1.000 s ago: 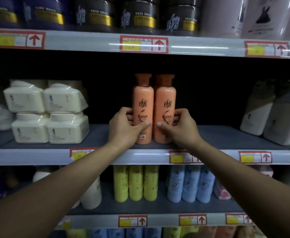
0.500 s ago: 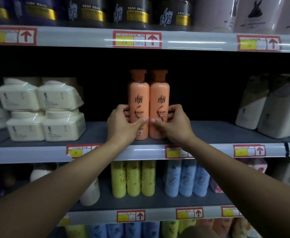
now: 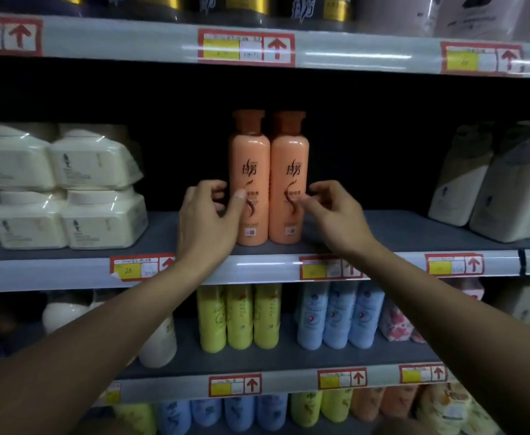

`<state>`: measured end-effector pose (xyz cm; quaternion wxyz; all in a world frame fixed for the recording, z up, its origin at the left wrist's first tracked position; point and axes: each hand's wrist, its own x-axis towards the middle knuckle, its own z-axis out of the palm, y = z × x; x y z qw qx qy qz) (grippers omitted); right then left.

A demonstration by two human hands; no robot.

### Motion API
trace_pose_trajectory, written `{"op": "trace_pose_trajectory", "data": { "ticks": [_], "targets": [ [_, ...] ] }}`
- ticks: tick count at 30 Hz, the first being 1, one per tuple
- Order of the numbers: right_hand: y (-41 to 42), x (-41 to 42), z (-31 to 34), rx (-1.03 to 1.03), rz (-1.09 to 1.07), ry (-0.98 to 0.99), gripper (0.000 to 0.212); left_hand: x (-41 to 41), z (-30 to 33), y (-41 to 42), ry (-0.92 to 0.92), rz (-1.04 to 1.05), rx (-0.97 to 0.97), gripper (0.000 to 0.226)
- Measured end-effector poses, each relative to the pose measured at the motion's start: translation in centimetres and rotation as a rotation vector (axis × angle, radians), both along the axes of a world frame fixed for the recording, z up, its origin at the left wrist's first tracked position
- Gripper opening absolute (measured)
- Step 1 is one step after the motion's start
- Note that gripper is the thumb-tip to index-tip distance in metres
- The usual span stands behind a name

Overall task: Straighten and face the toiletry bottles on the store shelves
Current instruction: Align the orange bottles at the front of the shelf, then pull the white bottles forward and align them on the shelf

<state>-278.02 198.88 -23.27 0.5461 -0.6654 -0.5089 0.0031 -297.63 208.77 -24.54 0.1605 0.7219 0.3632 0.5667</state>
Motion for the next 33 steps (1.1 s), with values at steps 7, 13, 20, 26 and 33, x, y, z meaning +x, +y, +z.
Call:
{"op": "trace_pose_trajectory", "data": {
  "ticks": [7,13,20,26,33],
  "targets": [
    [-2.2,4.7,-1.5,0.112,-0.141,-0.067,0.007,0.4,-1.5,-3.5,-0.11,-0.091,0.27,0.014],
    [-3.5,8.5,-3.4,0.159,-0.145,-0.288,0.01,6.0,-2.5,-6.4,-0.009,-0.258,0.342,0.011],
    [-5.0,12.3,-3.5,0.172,-0.198,-0.54,0.016,12.1,-2.1,-7.0,0.311,-0.387,0.442,0.006],
    [-4.1,14.6,-3.3,0.129,-0.237,-0.672,0.019,14.1,-2.7,-6.2,0.301,-0.263,0.477,0.006],
    [-4.0,13.8,-3.8,0.052,-0.291,-0.724,0.028,15.0,-3.8,-6.3,0.376,-0.12,0.533,0.003]
  ]
}}
